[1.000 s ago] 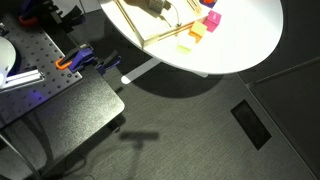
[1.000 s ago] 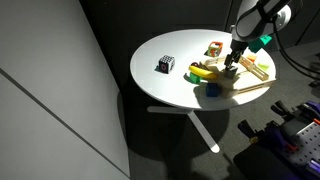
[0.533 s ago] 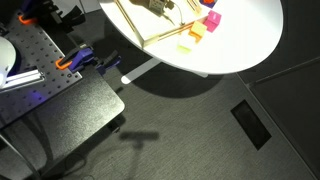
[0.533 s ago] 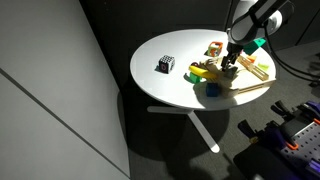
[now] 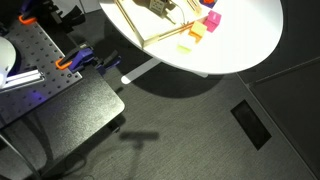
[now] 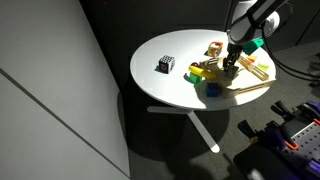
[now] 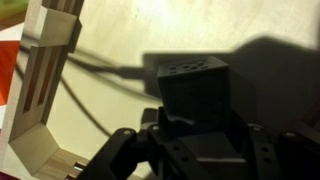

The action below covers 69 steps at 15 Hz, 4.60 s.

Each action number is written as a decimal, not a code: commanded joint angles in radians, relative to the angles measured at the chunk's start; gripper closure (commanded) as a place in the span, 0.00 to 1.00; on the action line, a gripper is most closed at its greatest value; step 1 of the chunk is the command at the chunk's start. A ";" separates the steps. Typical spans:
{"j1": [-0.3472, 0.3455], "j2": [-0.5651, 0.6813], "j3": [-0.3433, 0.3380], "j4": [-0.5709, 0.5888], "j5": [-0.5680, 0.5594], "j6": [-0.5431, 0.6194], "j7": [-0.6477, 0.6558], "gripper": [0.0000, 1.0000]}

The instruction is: Remove the gray block from the wooden tray and place it on the table to the right of the wooden tray

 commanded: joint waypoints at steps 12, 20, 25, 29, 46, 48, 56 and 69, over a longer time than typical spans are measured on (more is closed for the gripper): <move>-0.057 -0.121 -0.061 0.118 -0.017 -0.268 0.125 0.69; -0.137 -0.055 -0.129 0.206 -0.005 -0.341 0.186 0.69; -0.184 0.013 -0.126 0.225 0.015 -0.315 0.177 0.69; -0.195 0.037 -0.117 0.223 0.022 -0.285 0.164 0.69; -0.195 -0.243 -0.064 0.158 0.027 -0.683 -0.126 0.00; -0.182 -0.281 -0.066 0.144 0.010 -0.735 -0.135 0.00; -0.145 -0.466 -0.074 -0.007 0.018 -0.717 -0.061 0.00; -0.106 -0.590 -0.079 -0.151 0.039 -0.562 0.058 0.00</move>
